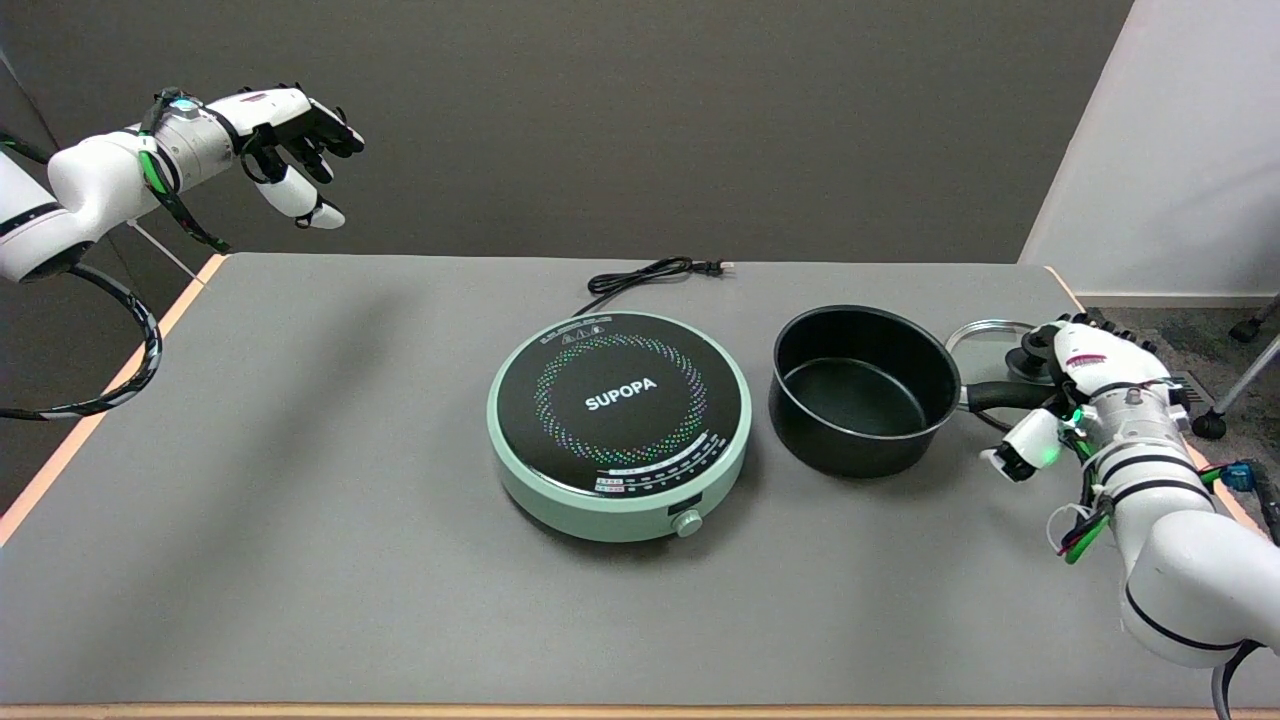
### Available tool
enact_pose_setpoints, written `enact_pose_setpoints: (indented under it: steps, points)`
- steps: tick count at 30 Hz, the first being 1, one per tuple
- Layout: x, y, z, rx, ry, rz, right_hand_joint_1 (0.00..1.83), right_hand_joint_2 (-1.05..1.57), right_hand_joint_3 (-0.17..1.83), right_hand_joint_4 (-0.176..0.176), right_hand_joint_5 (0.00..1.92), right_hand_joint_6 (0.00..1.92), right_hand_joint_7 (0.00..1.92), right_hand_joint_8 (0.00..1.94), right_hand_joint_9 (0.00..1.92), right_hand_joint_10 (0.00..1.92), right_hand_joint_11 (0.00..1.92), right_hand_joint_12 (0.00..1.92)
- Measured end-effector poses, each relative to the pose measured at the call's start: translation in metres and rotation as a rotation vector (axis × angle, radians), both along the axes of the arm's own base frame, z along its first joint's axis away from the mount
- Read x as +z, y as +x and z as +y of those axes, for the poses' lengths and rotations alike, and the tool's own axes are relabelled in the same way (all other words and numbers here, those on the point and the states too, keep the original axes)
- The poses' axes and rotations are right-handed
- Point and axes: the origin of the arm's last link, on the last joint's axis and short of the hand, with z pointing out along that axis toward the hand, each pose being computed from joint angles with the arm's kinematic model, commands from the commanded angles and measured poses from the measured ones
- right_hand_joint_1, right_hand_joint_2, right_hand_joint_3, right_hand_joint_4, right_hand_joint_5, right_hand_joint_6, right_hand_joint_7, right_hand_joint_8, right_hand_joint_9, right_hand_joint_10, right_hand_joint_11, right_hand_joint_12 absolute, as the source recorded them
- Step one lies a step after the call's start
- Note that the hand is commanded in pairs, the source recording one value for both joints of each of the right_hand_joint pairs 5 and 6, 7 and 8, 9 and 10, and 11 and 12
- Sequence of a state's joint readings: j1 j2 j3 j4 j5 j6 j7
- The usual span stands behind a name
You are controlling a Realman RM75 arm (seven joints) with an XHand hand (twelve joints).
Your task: Place the pot onto the table.
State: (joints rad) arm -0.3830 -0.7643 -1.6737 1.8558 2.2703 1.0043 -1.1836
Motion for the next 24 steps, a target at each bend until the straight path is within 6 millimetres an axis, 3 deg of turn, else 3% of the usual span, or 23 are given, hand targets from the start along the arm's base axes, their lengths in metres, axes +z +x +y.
enact_pose_setpoints:
  steps: [9,12,16,21,23,24]
  points:
    - [0.001,0.007,-0.001,0.025,0.002,0.032,1.18,-0.74,1.35,-0.176,0.34,0.34,0.34,0.34,0.34,0.34,0.34,0.34]
    - [0.002,0.014,-0.002,0.057,0.001,0.062,1.13,-0.72,1.23,-0.176,0.31,0.31,0.31,0.31,0.31,0.31,0.31,0.31]
    - [0.005,0.026,-0.002,0.125,-0.003,0.114,1.08,-0.64,1.22,-0.176,0.27,0.27,0.27,0.27,0.27,0.27,0.27,0.27]
    - [0.01,0.041,0.001,0.248,-0.011,0.167,0.86,-0.27,0.75,-0.176,0.14,0.14,0.14,0.14,0.14,0.14,0.14,0.14]
    - [0.013,0.047,0.003,0.312,-0.013,0.173,0.7,0.08,0.17,-0.176,0.03,0.03,0.03,0.03,0.03,0.03,0.03,0.03]
    - [0.015,0.049,0.004,0.343,-0.013,0.172,0.64,0.23,-0.02,-0.176,0.0,0.0,0.0,0.0,0.0,0.0,0.0,0.0]
